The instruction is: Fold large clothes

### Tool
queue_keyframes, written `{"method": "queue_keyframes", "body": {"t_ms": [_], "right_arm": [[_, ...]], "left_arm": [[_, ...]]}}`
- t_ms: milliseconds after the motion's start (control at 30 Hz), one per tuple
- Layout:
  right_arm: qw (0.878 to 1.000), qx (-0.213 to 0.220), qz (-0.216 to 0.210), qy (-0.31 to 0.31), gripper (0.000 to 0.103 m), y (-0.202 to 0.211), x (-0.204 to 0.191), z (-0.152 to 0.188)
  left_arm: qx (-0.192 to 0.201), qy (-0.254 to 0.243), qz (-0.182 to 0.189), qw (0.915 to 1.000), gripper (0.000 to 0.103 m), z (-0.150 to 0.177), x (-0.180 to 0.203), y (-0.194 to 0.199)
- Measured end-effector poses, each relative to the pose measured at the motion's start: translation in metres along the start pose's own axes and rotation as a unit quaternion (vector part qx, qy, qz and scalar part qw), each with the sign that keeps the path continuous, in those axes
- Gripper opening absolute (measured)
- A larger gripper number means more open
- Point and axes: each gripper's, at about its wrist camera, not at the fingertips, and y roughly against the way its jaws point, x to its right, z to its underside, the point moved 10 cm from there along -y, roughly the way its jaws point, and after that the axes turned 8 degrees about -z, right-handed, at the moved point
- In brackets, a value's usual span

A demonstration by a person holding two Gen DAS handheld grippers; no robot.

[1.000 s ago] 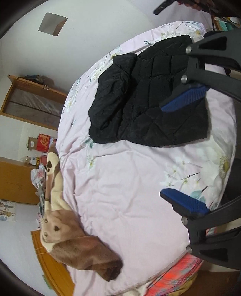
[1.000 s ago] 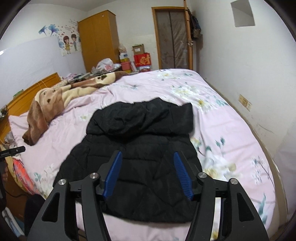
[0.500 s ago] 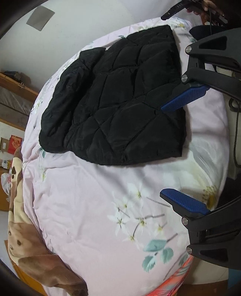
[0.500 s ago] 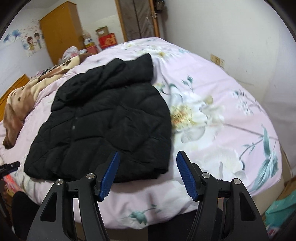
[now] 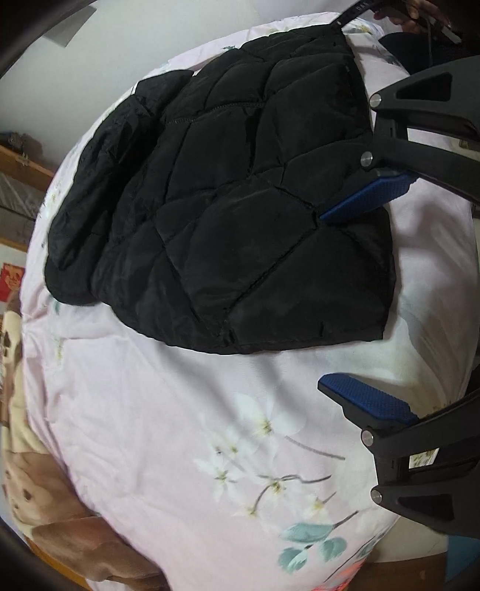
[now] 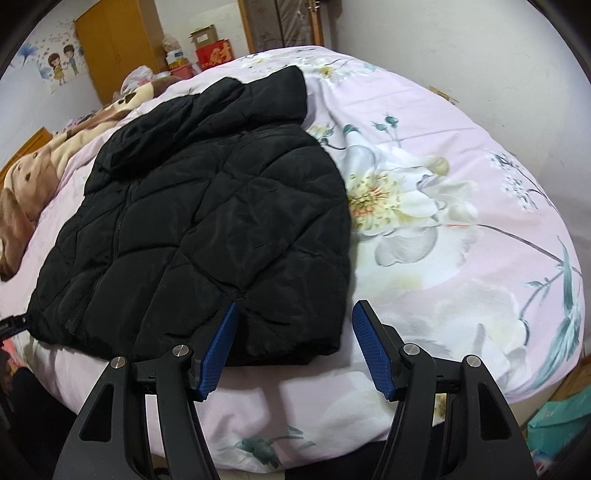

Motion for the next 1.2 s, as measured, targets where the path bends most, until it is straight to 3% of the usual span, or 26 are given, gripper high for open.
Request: {"method": "queue_keyframes", "body": {"t_ms": [100,167,300,333,433,567,1200], "right_arm": [[1.000,-0.007,-0.002,0.001,0.064,-0.005,-0.004,0.002],[1.000,-0.007,0.000,-0.001,0.059,-0.006,-0.005,0.002],[1.000,-0.014,-0.009,-0.008,0.027,-0.006,-0.004,0.004],[1.000,-0.015,-0.014,-0.009,0.024,-0.004,-0.005,0.004],[1.000,-0.005,-0.016,-0.006,0.017,0.002,-0.007,0.000],[1.000,0.008,-0.021,-0.011,0.015,0.013,-0.010,-0.003],[0.999,0.034,-0.037,-0.006,0.013,0.066,-0.013,0.003]], "left_arm": [[-0.013,0.004,0.003,0.9999,0.073,0.005,0.001,-0.007],[-0.015,0.000,0.009,0.9998,0.060,0.006,0.004,-0.007],[-0.010,-0.007,0.001,0.9999,0.048,0.007,0.009,-0.004],[-0.007,-0.007,0.001,0.9999,0.044,0.006,0.008,-0.002],[0.003,0.000,0.002,1.0000,0.032,0.006,0.006,0.008],[0.015,0.008,0.007,0.9998,0.024,0.004,0.000,0.021],[0.064,-0.018,0.019,0.9976,0.021,0.009,0.003,0.072]]}}
